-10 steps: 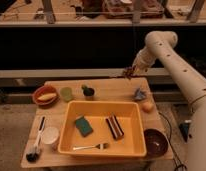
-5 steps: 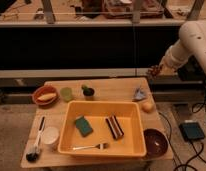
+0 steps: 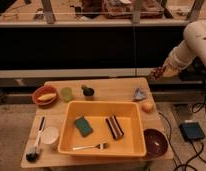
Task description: Place grapes in purple bowl
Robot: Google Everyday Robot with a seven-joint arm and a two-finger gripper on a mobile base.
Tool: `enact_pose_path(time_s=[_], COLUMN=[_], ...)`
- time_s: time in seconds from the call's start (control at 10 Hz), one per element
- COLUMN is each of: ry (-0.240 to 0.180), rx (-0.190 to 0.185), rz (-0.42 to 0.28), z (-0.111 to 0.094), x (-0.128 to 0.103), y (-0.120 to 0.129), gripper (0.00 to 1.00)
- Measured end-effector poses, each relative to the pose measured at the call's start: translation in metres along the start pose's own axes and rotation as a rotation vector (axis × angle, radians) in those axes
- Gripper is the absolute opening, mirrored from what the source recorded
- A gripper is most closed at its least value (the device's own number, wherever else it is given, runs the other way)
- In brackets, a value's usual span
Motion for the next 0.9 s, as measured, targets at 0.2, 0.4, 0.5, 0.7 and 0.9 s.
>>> enact_pose_path(time_s=[0.2, 0.4, 0.5, 0.7, 0.9], ry=[-0.018, -0.029, -0.035, -0.038, -0.041], rx=[-0.031, -0.045, -0.052, -0.065, -0.095], rz=[0.008, 0.022, 0.029, 0.042, 0.048], z=[0.001, -0.004, -0.009, -0.018, -0.022], x=[-0.003, -0.004, -0.007, -0.008, -0.016], y=[0.011, 0.039, 0.062, 0.106, 0.161], gripper=[0.00, 0.00, 0.00, 0.00, 0.00])
